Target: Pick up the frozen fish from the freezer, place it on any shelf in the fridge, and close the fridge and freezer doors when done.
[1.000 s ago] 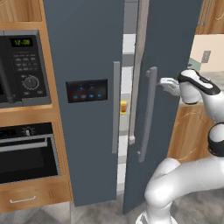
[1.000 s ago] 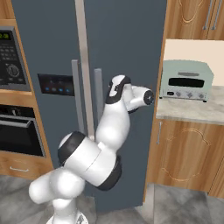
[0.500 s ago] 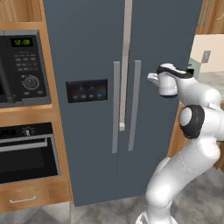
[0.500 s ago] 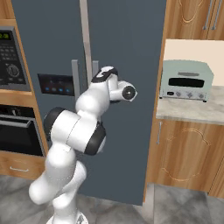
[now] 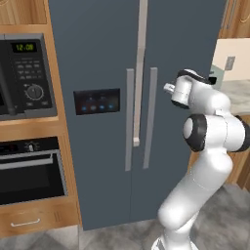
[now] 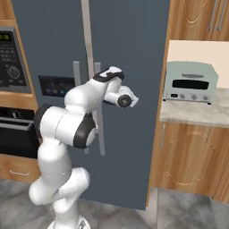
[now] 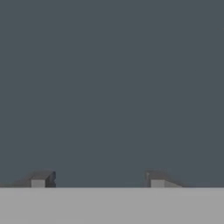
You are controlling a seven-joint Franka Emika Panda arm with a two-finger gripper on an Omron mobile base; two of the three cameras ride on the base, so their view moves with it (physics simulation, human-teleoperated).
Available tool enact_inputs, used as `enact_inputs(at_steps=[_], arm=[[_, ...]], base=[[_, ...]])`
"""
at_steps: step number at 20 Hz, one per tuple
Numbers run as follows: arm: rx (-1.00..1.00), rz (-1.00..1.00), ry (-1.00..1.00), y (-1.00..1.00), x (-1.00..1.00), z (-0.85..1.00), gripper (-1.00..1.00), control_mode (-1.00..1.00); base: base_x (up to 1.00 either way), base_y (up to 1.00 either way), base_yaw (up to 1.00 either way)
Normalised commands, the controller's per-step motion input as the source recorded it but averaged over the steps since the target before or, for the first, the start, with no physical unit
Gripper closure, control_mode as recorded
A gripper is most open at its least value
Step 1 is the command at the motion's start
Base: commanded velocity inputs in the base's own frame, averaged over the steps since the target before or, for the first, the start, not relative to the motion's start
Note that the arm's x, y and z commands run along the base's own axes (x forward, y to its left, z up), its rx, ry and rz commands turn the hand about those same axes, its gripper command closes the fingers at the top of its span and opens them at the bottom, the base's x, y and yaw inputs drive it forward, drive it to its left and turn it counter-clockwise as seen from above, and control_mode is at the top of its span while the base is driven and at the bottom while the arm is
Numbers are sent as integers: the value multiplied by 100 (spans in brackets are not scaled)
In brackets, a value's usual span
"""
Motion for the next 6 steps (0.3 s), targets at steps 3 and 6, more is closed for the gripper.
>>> enact_inputs(at_steps=[3,6], arm=[[0,0,0,0,0,0,-100,-100],[0,0,0,0,0,0,-100,-100]], base=[[0,0,0],[0,0,0]])
